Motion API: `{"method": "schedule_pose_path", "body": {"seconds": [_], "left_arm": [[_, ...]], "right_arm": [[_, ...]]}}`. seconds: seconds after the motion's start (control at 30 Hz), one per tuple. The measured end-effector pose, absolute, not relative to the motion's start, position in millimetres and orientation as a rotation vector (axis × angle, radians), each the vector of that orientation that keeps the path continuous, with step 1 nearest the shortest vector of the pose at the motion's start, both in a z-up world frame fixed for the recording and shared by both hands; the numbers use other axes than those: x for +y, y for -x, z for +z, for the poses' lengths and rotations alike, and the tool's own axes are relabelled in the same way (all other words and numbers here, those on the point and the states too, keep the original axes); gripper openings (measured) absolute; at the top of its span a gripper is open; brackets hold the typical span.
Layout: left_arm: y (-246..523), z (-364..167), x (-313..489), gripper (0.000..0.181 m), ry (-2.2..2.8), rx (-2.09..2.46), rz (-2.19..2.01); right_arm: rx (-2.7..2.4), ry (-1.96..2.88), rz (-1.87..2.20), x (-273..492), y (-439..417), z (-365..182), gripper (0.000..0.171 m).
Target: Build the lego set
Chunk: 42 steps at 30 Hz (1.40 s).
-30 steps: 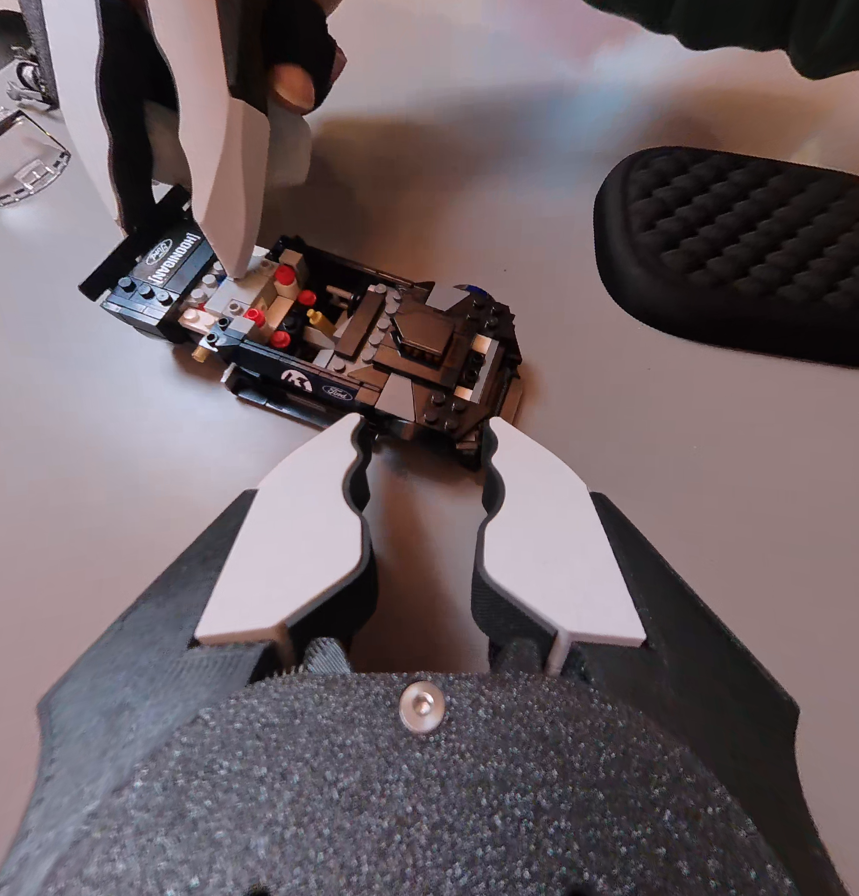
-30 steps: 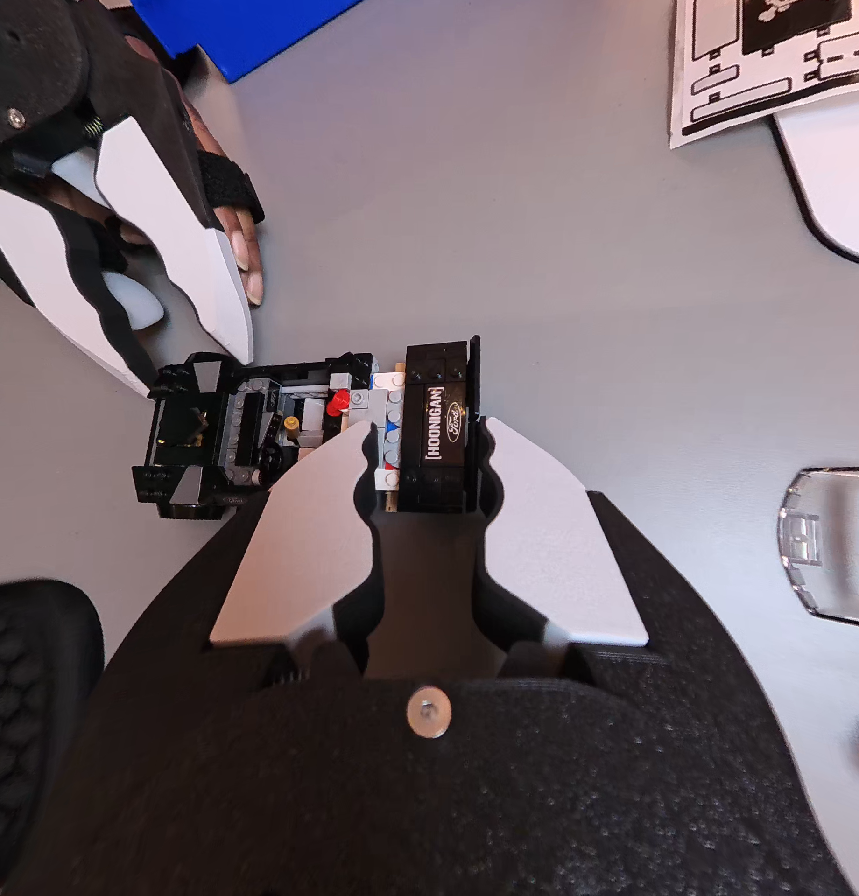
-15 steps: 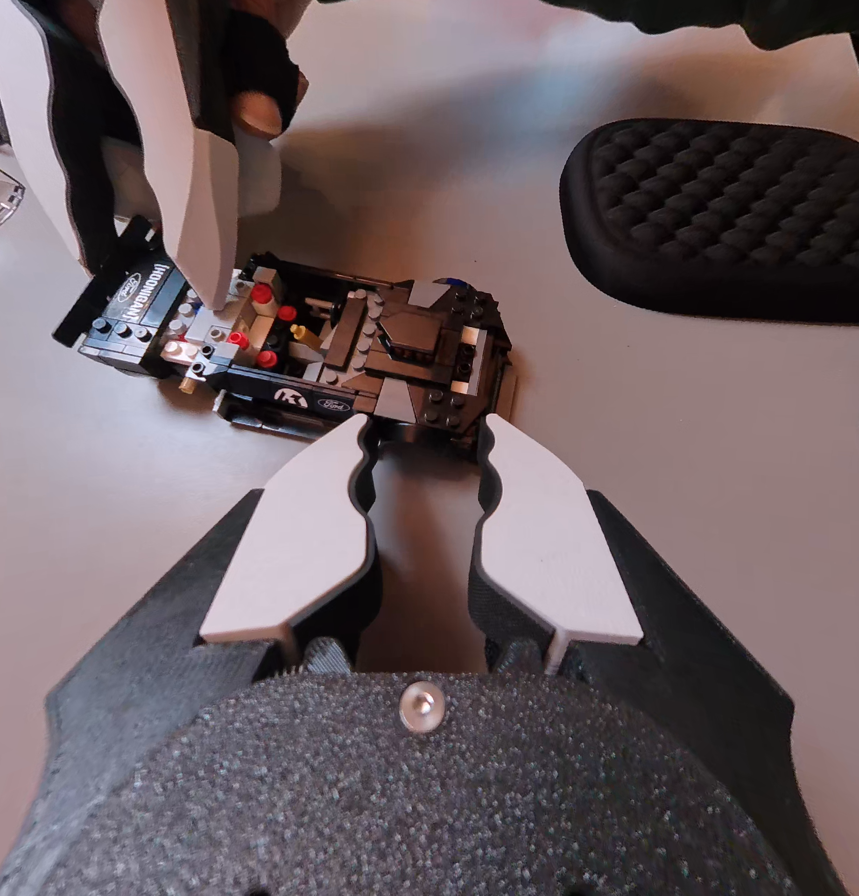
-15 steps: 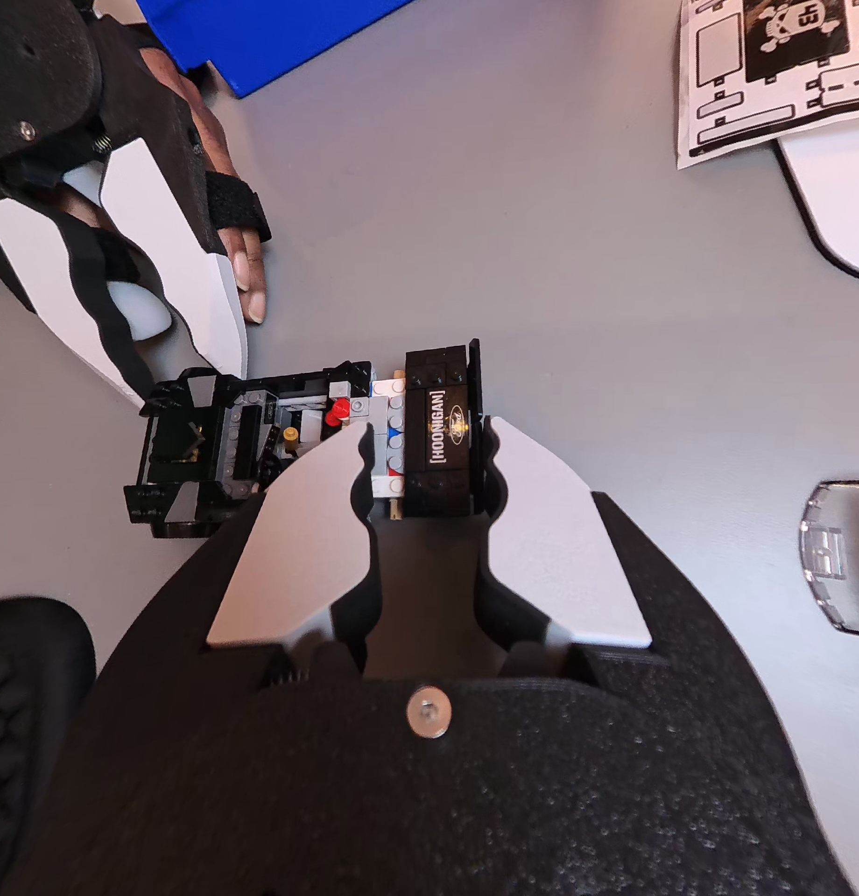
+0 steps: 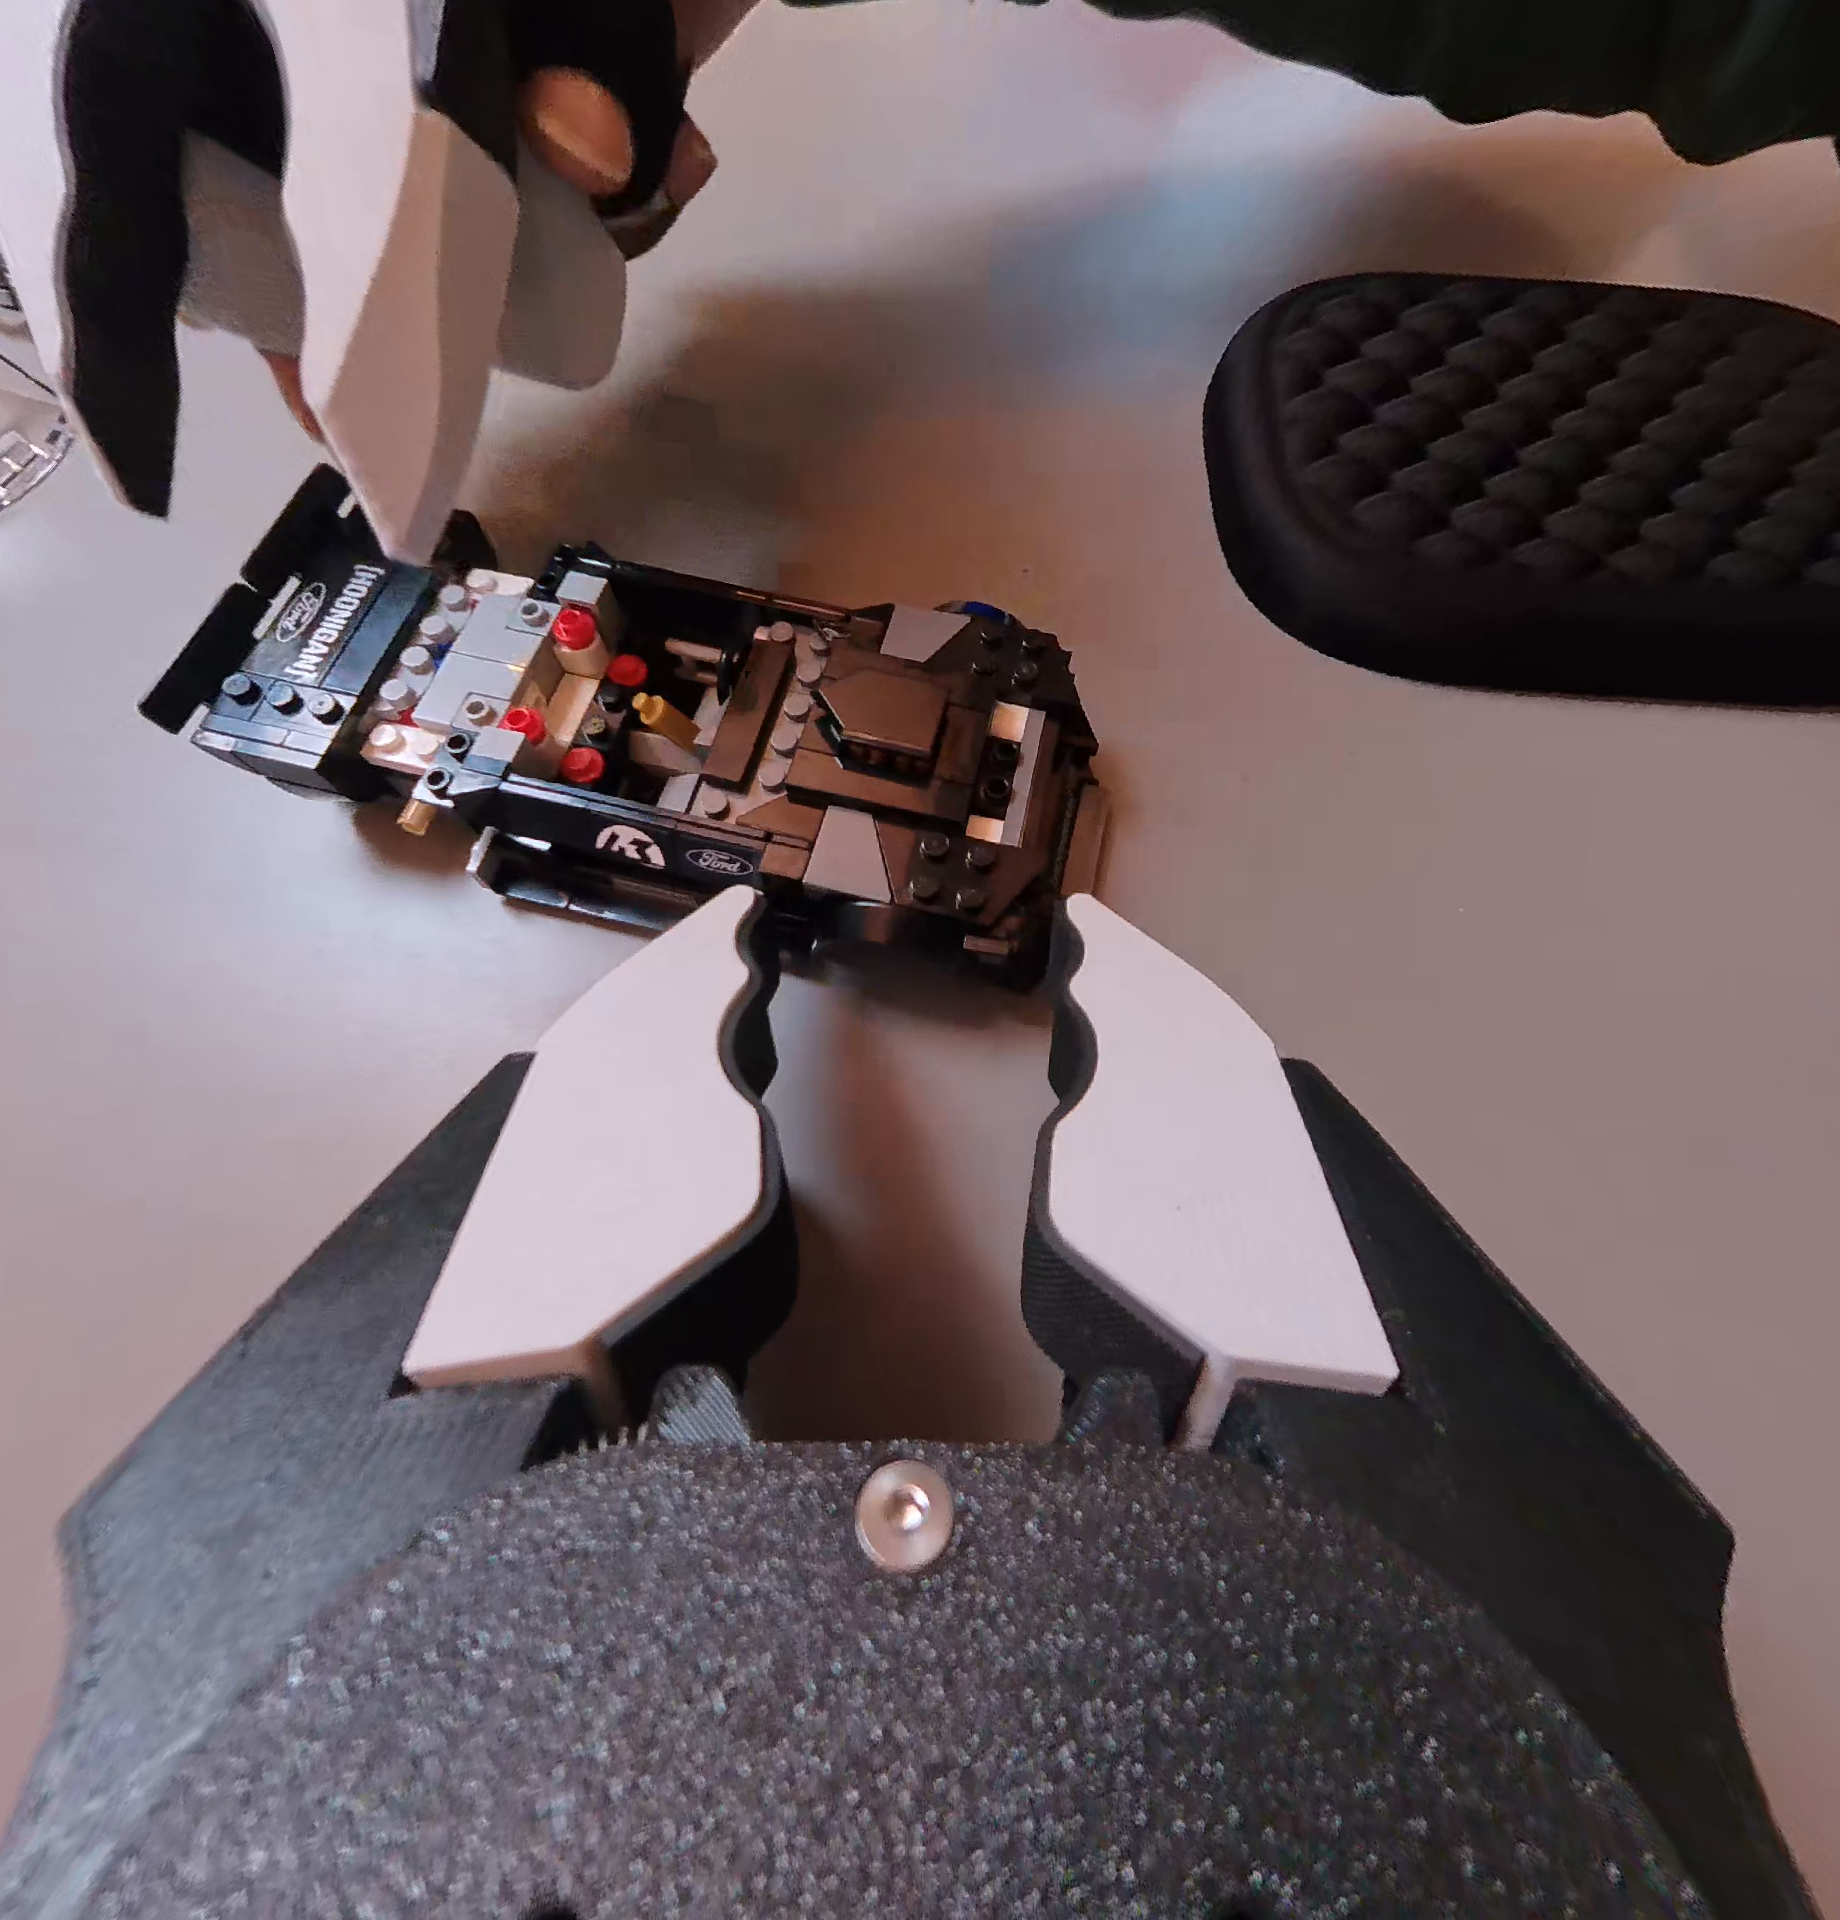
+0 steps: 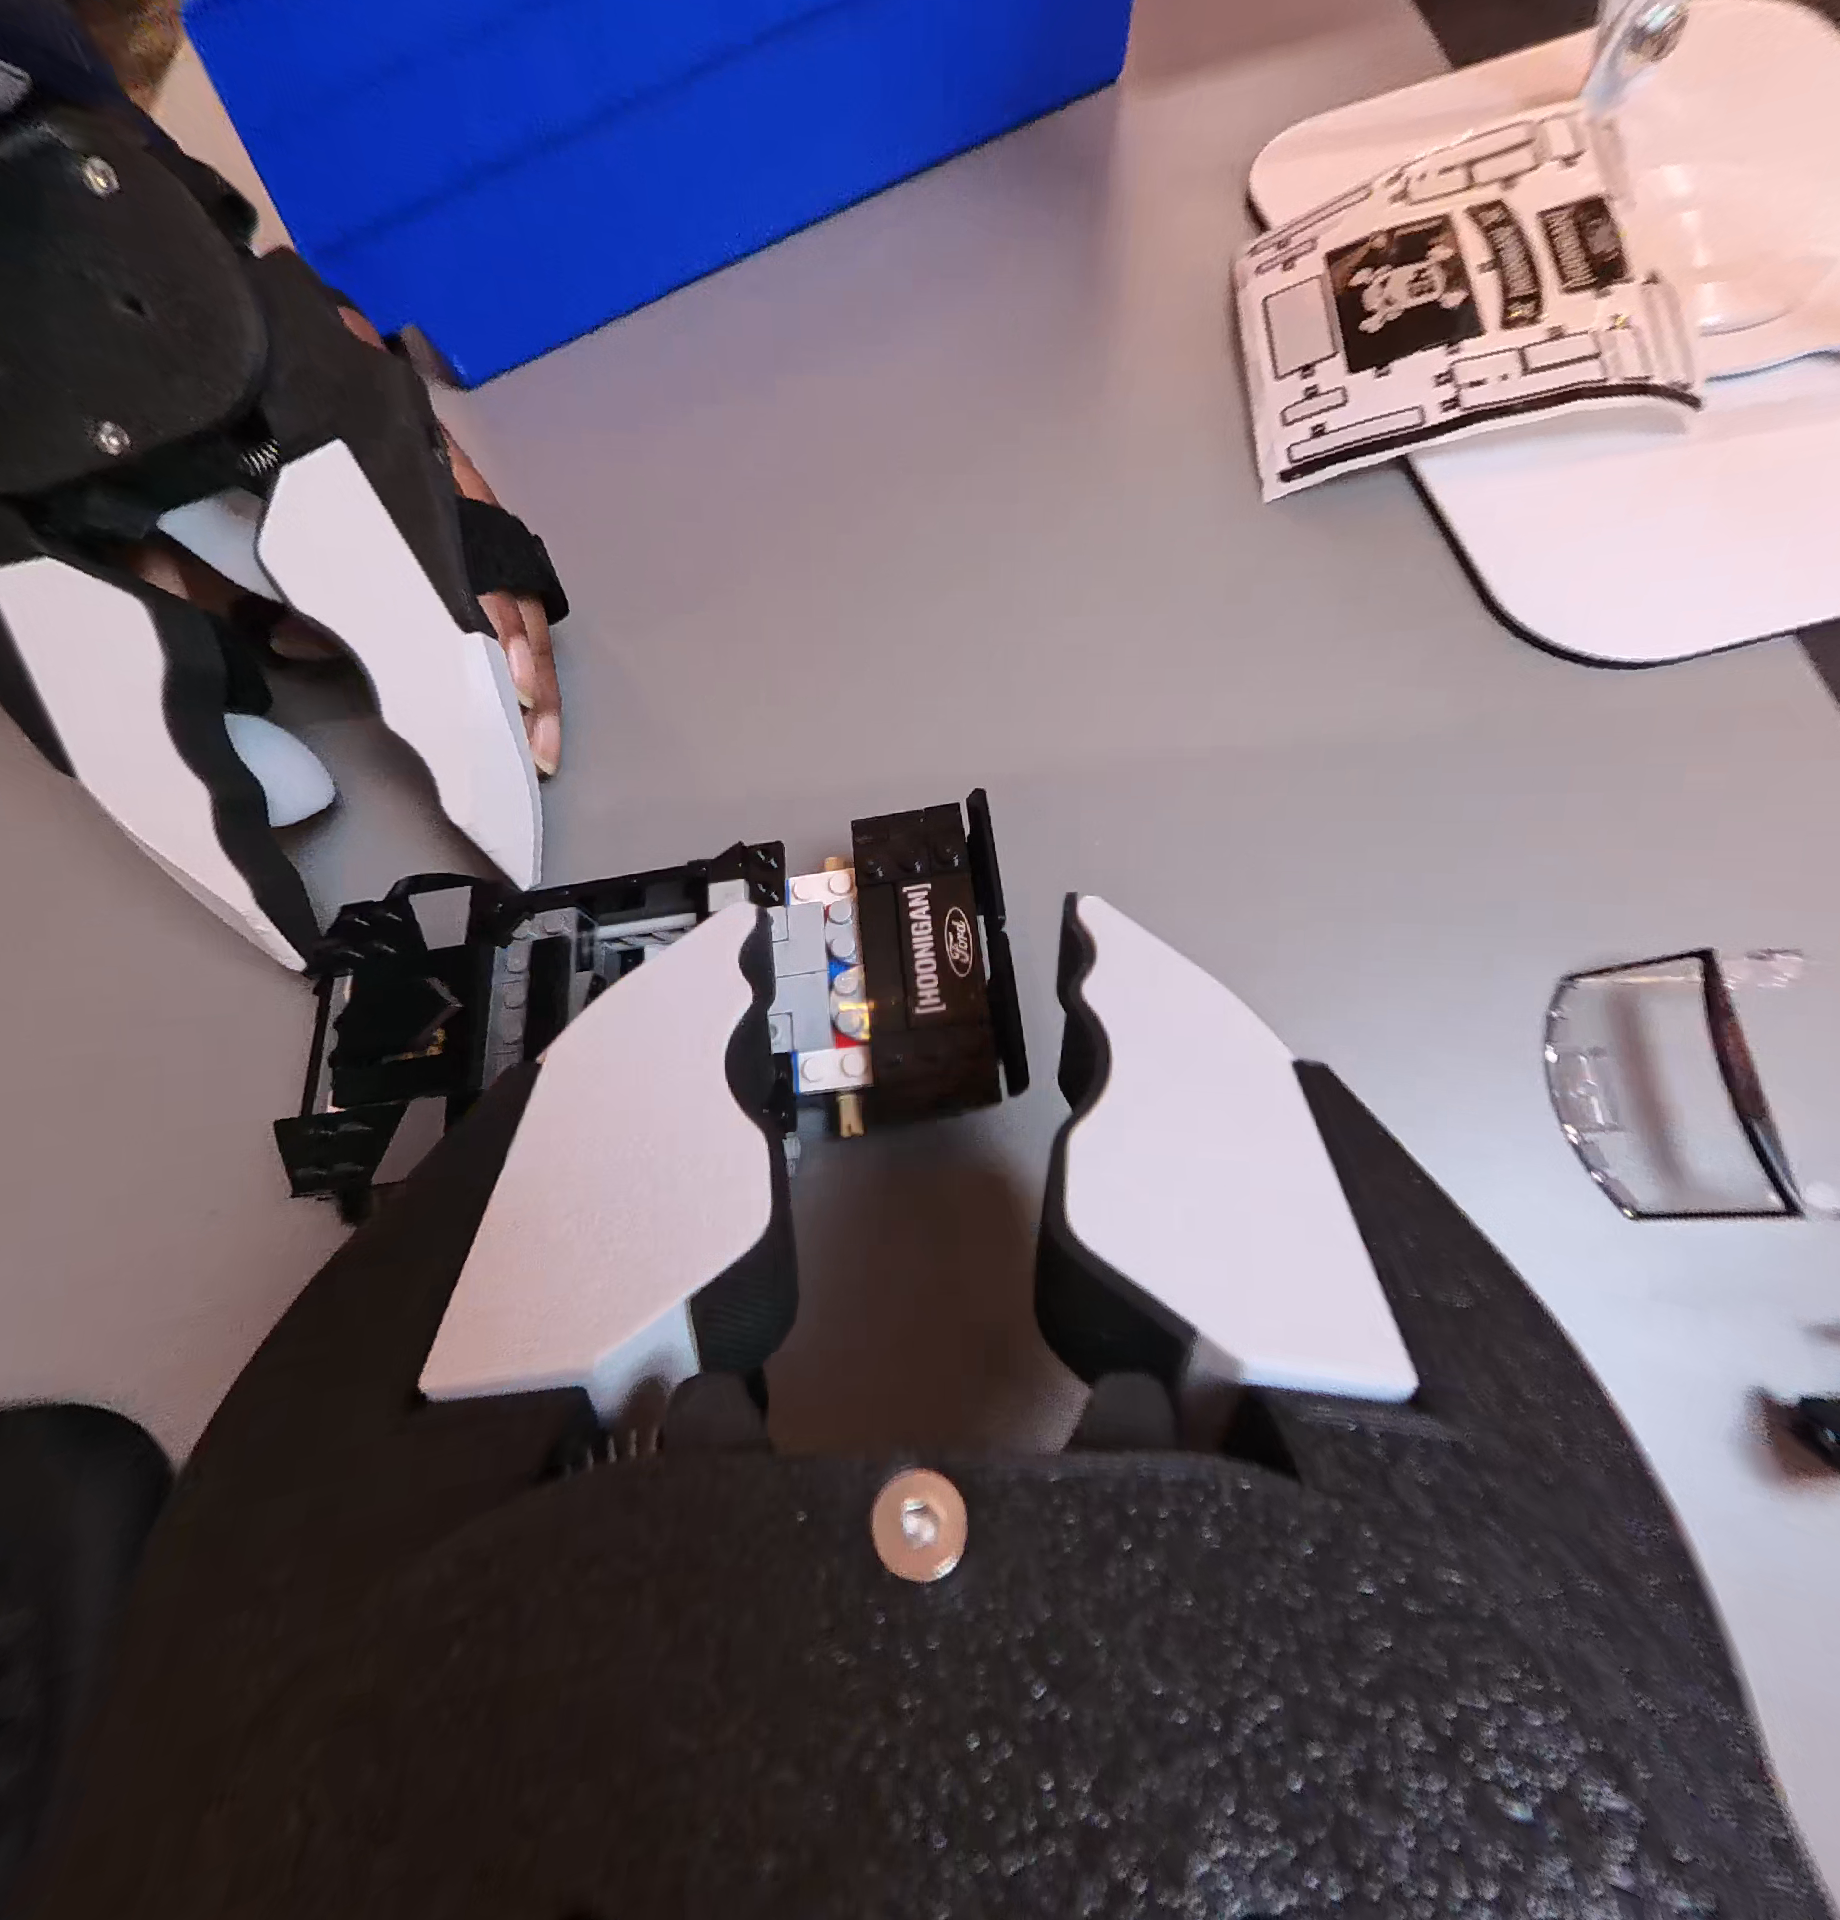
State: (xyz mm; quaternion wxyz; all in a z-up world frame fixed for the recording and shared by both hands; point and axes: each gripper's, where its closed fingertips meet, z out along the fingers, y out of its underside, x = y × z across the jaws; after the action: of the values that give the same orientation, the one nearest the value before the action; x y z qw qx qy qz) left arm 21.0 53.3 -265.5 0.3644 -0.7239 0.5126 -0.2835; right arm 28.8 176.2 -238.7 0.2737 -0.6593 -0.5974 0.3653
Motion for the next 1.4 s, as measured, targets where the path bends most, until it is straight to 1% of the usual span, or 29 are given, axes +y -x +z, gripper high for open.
{"method": "schedule_pose_path", "body": {"seconds": [0.23, 0.37, 0.47, 0.6, 0.73, 0.8, 0.87, 1.03, 1.13, 1.3, 1.4], "left_arm": [[-16.7, -263.0, 48.2, 0.061, 1.850, 1.325, -0.727], [-5.7, -261.2, 52.0, 0.059, 1.876, 1.304, -0.675], [2.4, -265.7, 55.5, 0.058, 1.931, 1.307, -0.647], [-5.0, -269.7, 45.7, 0.057, 1.947, 1.334, -0.698], [-21.5, -273.1, 30.5, 0.056, 1.917, 1.411, -0.715], [-29.9, -273.2, 23.0, 0.056, 1.894, 1.437, -0.737], [-37.8, -272.6, 17.8, 0.057, 1.871, 1.461, -0.746], [-44.4, -270.4, 12.8, 0.057, 1.825, 1.488, -0.774], [-39.0, -263.9, 18.9, 0.057, 1.827, 1.438, -0.783], [-30.4, -261.2, 27.2, 0.056, 1.845, 1.391, -0.771], [-28.5, -261.2, 27.1, 0.056, 1.841, 1.393, -0.765]], "right_arm": [[-1.462, 1.803, 0.848, 166.0, -51.1, -222.2, 0.053], [-1.315, 1.879, 0.728, 138.1, -63.8, -215.5, 0.053], [-1.196, 2.017, 0.589, 106.6, -75.0, -225.2, 0.053], [-1.055, 2.199, 0.412, 55.3, -77.8, -243.8, 0.063], [-0.931, 2.234, 0.280, 30.6, -74.0, -249.4, 0.069], [-0.886, 2.237, 0.218, 29.3, -76.3, -251.7, 0.072], [-0.851, 2.254, 0.182, 31.7, -79.5, -256.9, 0.078], [-0.803, 2.268, 0.176, 48.0, -82.5, -268.3, 0.089], [-0.791, 2.258, 0.149, 56.8, -78.5, -268.7, 0.092], [-0.792, 2.253, 0.127, 63.8, -70.9, -266.3, 0.090], [-0.812, 2.250, 0.123, 63.8, -69.5, -268.4, 0.079]]}}
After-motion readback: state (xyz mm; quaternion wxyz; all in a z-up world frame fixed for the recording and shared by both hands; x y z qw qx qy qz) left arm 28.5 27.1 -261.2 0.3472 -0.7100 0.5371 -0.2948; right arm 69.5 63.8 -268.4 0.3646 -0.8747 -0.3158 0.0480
